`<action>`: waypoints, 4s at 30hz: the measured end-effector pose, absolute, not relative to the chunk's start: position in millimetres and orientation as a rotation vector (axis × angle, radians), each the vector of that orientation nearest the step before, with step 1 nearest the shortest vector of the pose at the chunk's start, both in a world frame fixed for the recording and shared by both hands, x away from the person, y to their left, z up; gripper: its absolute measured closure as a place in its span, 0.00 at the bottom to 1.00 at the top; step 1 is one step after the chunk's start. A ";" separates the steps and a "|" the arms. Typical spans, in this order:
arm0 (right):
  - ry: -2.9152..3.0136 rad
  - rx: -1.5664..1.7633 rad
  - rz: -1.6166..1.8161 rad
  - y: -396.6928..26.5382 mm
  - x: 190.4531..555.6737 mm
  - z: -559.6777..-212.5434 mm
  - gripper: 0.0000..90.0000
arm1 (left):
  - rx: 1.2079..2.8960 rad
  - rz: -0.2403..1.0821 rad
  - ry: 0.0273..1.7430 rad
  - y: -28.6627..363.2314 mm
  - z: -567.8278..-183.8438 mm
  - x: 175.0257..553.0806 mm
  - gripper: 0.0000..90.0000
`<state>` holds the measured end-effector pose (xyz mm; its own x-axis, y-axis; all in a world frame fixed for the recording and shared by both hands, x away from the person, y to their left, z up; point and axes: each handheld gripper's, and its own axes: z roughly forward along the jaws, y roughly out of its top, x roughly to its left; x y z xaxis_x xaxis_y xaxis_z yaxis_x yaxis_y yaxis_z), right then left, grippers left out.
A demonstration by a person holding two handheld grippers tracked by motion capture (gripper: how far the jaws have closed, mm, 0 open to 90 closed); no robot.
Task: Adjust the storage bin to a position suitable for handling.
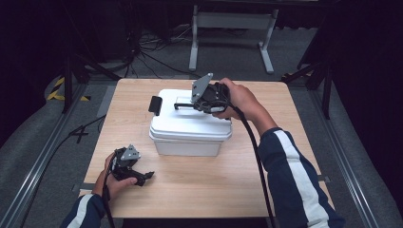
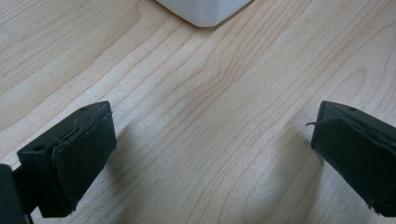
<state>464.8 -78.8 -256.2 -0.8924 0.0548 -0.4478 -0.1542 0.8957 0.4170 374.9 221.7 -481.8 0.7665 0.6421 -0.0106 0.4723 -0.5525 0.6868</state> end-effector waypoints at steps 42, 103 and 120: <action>2.471 0.123 0.725 -225.6 434.9 -231.0 0.94 | 2.258 0.304 0.827 221.7 -482.2 375.1 0.00; 2.542 0.479 0.687 -318.0 460.6 -334.4 0.94 | 2.255 0.310 0.823 221.7 -482.7 375.4 0.00; 2.554 0.609 0.661 -328.1 479.2 -378.2 0.94 | 2.254 0.314 0.822 221.7 -482.8 375.5 0.00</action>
<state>479.2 -328.1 -378.2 -0.8107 0.5074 -0.2923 0.3018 0.7898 0.5340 375.5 221.7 -482.8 0.7683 0.6399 -0.0128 0.4684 -0.5486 0.6925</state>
